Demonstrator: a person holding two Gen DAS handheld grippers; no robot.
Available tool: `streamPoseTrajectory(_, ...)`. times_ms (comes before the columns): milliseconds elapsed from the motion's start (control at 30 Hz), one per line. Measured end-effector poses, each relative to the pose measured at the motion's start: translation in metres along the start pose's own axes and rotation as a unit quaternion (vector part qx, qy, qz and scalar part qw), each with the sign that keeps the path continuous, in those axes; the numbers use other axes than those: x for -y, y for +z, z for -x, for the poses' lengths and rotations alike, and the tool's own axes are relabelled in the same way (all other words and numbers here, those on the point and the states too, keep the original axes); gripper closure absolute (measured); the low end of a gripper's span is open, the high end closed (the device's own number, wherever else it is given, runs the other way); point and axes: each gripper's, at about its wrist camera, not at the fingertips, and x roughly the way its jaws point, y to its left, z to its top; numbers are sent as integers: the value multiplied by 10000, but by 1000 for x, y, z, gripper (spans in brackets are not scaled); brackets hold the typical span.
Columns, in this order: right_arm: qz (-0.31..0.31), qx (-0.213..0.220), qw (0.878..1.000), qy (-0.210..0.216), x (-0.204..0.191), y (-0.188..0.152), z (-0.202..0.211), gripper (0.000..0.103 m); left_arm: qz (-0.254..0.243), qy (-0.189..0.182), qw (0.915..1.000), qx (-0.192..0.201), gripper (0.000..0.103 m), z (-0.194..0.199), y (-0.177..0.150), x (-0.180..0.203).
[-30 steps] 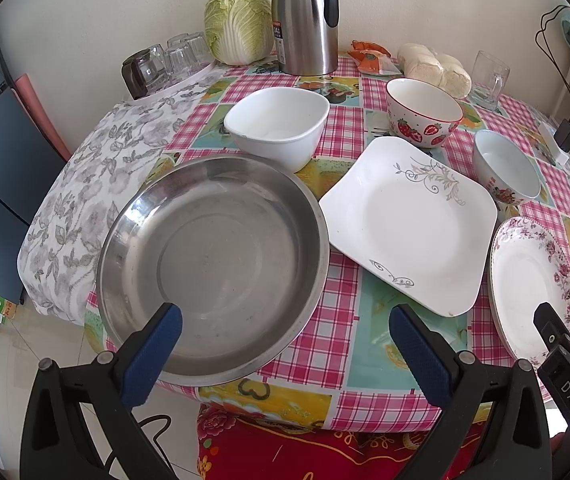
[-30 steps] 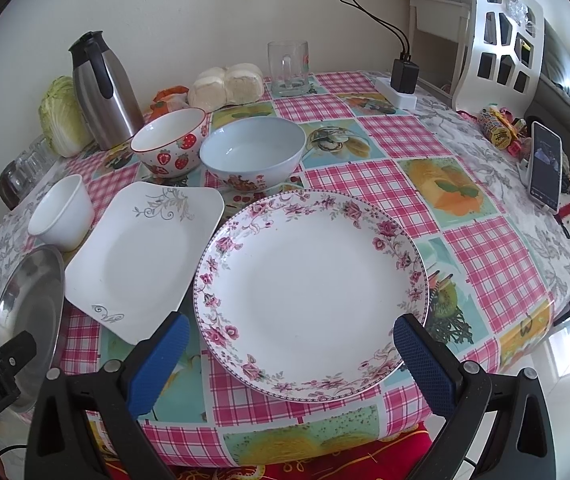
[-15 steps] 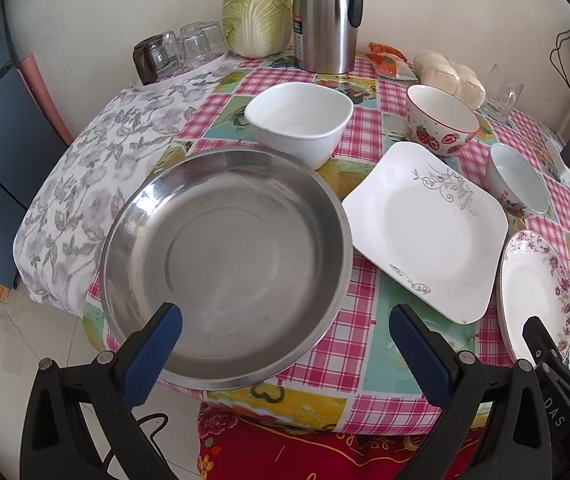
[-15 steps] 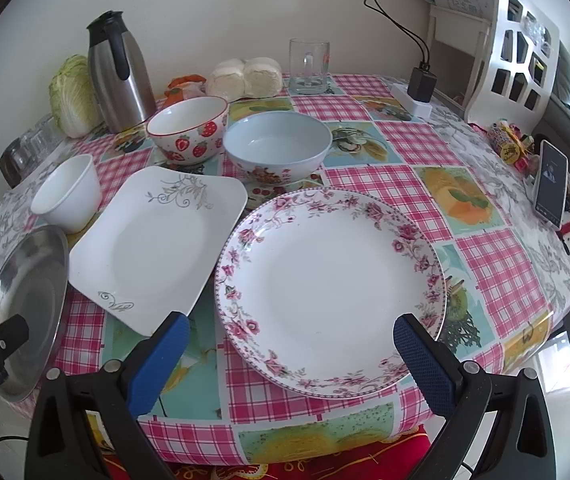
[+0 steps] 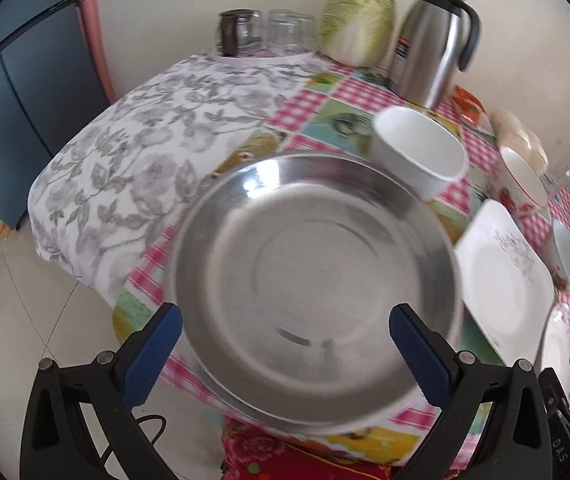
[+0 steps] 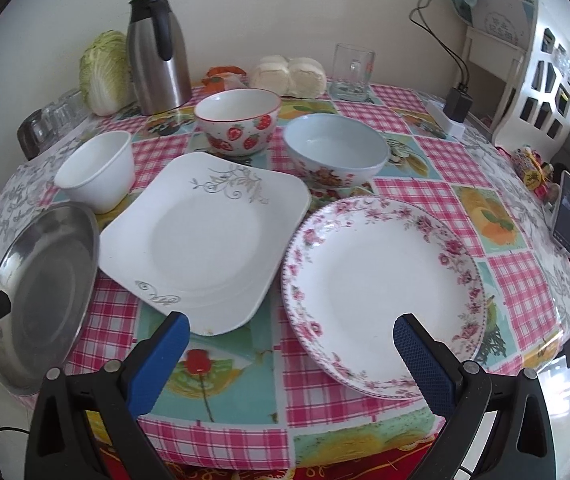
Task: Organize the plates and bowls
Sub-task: 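Close the left tool on the steel basin rim while the right tool closes too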
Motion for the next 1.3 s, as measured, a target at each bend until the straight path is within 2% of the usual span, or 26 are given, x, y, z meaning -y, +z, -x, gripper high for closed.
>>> streamPoseTrajectory(233, 210, 20, 9972, 711, -36, 4, -6, 0, 676, -445, 9960, 366, 0, -13, 6, -50)
streamPoseTrajectory(367, 340, 43, 9920, 1212, -61, 2, -6, 0, 834, -326, 9929, 782, 0, -12, 10, -66)
streamPoseTrajectory(433, 470, 101, 9889, 1403, -72, 1, -5, 0, 763, -300, 9944, 670, 0, -17, 13, -72)
streamPoseTrajectory(533, 562, 144, 9842, 1671, -86, 1, -5, 0, 973, -486, 9927, 519, 0, -25, 14, -84)
streamPoseTrajectory(633, 568, 31, 9791, 1954, -96, -1, -6, 1, 967, -365, 9941, 326, 0, -35, 15, -87)
streamPoseTrajectory(700, 647, -23, 9775, 2009, -104, -2, -9, 6, 933, -312, 9948, 271, 0, -40, 15, -90)
streamPoseTrajectory(867, 572, -464, 9708, 2283, -111, -3, -27, 32, 958, -518, 9939, 165, 3, -50, 18, -94)
streamPoseTrajectory(1033, 300, -758, 9654, 2475, -111, 0, -40, 53, 864, -614, 9944, -6, 29, -62, 25, -90)
streamPoseTrajectory(1200, 269, -826, 9634, 2535, -115, 2, -47, 73, 819, -660, 9943, -153, 54, -74, 26, -88)
streamPoseTrajectory(1300, 247, -804, 9656, 2462, -117, 2, -52, 87, 800, -642, 9947, -115, 63, -76, 27, -89)
